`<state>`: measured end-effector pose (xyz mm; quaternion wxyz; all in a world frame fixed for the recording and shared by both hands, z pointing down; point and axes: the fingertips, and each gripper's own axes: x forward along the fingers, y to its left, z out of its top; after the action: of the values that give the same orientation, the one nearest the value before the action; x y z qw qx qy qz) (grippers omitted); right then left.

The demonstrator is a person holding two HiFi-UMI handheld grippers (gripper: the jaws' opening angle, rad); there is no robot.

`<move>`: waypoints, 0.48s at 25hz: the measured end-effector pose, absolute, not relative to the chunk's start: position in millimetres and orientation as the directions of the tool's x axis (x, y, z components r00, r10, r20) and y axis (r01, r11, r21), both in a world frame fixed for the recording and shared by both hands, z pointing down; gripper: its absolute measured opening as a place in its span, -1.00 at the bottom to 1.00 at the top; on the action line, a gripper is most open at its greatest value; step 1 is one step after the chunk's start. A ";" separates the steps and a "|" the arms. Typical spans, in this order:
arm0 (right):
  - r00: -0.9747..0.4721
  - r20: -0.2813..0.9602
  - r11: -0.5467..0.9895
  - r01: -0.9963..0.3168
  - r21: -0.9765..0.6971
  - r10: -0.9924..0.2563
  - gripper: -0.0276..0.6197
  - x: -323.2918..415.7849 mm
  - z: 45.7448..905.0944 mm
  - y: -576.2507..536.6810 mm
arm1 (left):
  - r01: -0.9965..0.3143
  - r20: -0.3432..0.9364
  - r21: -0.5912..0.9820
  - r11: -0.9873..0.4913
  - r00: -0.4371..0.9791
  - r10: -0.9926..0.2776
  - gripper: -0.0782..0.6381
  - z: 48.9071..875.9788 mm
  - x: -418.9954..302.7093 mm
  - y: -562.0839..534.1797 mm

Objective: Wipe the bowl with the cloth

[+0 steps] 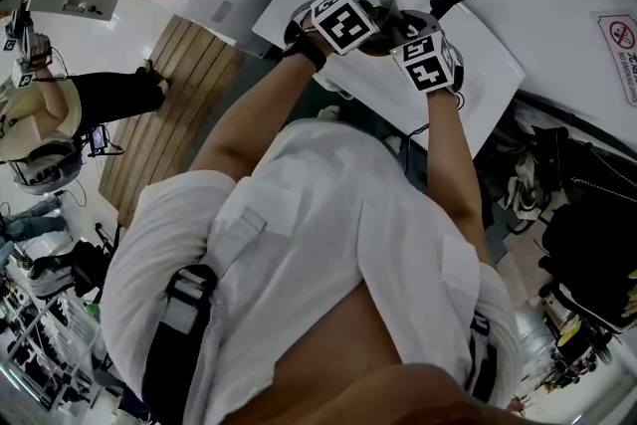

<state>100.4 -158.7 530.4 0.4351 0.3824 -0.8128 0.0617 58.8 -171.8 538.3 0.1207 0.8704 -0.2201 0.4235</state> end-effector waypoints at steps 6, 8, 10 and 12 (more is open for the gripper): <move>-0.356 0.758 0.688 -0.706 0.164 -0.546 -0.66 101.1 533.9 -155.9 | -0.544 0.758 0.108 -0.832 0.587 -0.285 -0.72 541.2 52.6 -173.2; -0.359 0.758 0.688 -0.708 0.159 -0.545 -0.69 99.8 532.0 -156.5 | -0.529 0.749 0.110 -0.841 0.600 -0.280 -0.70 539.5 55.2 -172.8; -0.348 0.757 0.682 -0.710 0.173 -0.554 -0.72 100.7 527.9 -158.9 | -0.506 0.743 0.107 -0.856 0.613 -0.269 -0.67 539.3 57.9 -170.6; -0.310 0.773 0.678 -0.707 0.202 -0.554 -0.73 106.6 529.1 -159.8 | -0.473 0.745 0.089 -0.877 0.616 -0.257 -0.49 541.1 60.2 -166.4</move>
<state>106.6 -159.8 529.1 0.4378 0.3916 -0.8046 0.0872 60.2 -166.4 541.1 0.1397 0.8880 -0.2055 0.3870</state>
